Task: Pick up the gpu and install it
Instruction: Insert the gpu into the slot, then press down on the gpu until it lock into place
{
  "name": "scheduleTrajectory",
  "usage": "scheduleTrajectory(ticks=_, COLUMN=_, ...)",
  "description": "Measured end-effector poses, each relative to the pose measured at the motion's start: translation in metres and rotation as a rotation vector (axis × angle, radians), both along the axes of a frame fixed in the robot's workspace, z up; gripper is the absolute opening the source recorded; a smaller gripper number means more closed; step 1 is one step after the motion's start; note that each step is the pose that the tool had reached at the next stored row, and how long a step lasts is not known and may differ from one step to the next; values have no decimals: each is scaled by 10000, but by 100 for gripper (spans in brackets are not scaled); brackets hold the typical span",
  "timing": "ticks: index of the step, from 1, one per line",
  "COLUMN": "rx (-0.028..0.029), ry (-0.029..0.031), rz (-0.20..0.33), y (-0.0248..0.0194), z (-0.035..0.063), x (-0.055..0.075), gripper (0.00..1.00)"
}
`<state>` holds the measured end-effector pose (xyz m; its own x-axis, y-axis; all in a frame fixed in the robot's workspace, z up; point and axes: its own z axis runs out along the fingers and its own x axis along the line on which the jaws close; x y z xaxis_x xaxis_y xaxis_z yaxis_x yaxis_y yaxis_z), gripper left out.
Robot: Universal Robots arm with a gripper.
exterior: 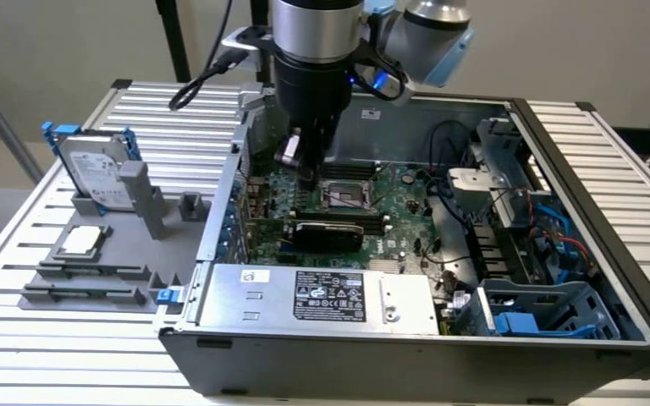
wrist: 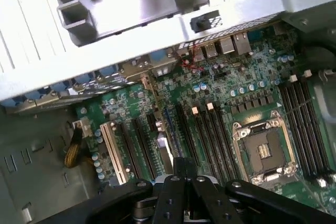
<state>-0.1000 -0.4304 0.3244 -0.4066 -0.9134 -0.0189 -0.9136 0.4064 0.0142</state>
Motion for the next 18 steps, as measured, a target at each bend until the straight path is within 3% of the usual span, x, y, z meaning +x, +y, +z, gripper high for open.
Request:
scheduleTrajectory(ticks=4, rx=34, ry=8, rz=-1865, y=39, z=104, x=-41, gripper=12)
scheduleTrajectory(ticks=12, rx=141, ry=57, rz=-6449, y=149, z=360, x=-128, gripper=12)
scheduleTrajectory(ticks=18, rx=218, ry=109, rz=-9186, y=224, z=513, x=-172, gripper=12)
